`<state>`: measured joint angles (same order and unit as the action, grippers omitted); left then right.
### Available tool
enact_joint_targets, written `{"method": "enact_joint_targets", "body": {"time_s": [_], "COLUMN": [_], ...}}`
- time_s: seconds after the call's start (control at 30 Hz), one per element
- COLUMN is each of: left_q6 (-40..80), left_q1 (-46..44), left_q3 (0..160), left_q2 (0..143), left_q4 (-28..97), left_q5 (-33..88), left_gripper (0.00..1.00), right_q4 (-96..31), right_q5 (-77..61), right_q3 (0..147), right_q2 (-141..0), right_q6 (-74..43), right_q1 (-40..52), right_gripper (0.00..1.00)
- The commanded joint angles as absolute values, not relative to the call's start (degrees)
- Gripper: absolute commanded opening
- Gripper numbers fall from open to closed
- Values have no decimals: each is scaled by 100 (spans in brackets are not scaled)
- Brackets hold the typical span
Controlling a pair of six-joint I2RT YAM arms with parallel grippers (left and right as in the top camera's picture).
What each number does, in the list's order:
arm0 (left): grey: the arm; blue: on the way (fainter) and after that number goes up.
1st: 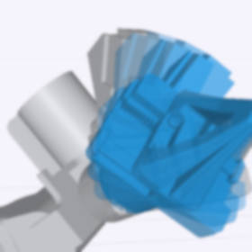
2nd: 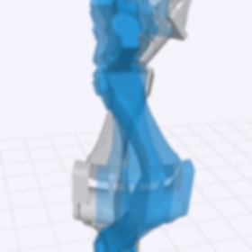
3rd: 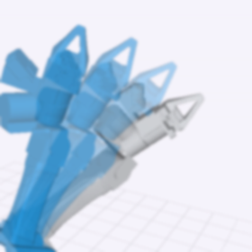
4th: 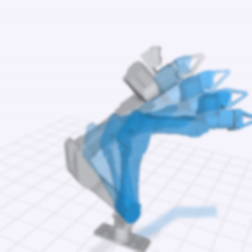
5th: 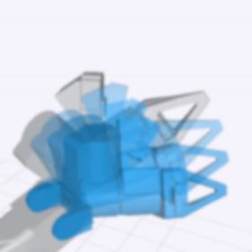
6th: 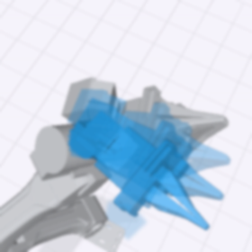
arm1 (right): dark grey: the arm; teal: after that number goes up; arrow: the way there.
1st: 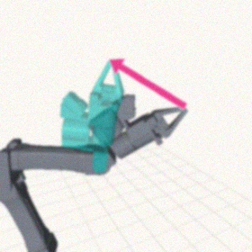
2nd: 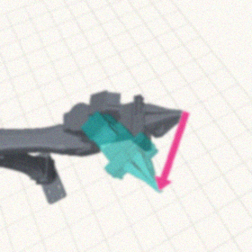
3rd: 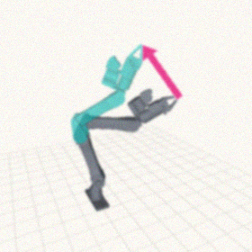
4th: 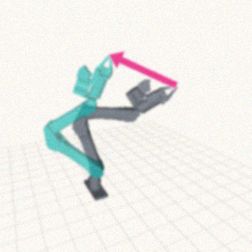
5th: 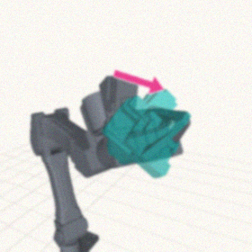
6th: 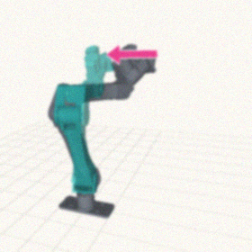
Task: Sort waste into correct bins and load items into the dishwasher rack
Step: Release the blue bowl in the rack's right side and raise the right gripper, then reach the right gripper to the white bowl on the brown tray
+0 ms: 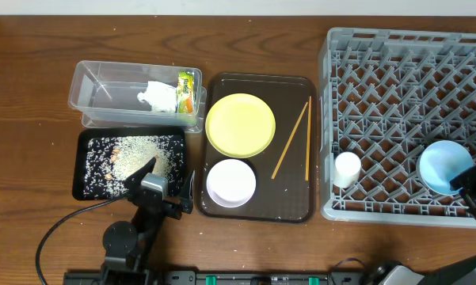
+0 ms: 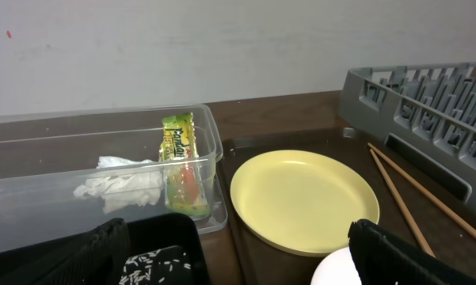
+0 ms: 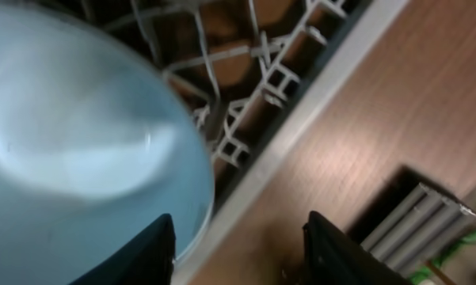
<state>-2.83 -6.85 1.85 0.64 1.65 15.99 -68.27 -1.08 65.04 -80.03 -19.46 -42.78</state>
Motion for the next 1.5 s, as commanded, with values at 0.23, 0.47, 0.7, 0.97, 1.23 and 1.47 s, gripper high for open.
{"method": "enact_joint_targets", "body": {"time_s": [0.23,0.47,0.7,0.97,1.23,1.47], "left_q6": [-296,-296,-296,-296,-296,-296], "left_q1": [-705,-705,-705,-705,-705,-705], "left_q3": [23,23,23,23,23,23], "left_q2": [23,23,23,23,23,23], "left_q4": [246,246,246,248,248,248], "left_q5": [1647,1647,1647,1647,1647,1647], "left_gripper": [91,91,91,91,91,91], "right_q4": [-6047,-5961,-6429,-5876,-5284,-4842], "right_q5": [-456,-462,-449,1190,4547,6606], "right_q3": [6071,6114,6914,7701,7701,7701], "right_q2": [-8016,-7968,-7279,-6316,-6775,-8138], "right_q6": [-2086,-2143,-2141,-2123,-1192,-1168], "right_q1": [-4344,-4344,-4112,-2711,-395,344], "right_gripper": [31,1,1,1,1,1]}}
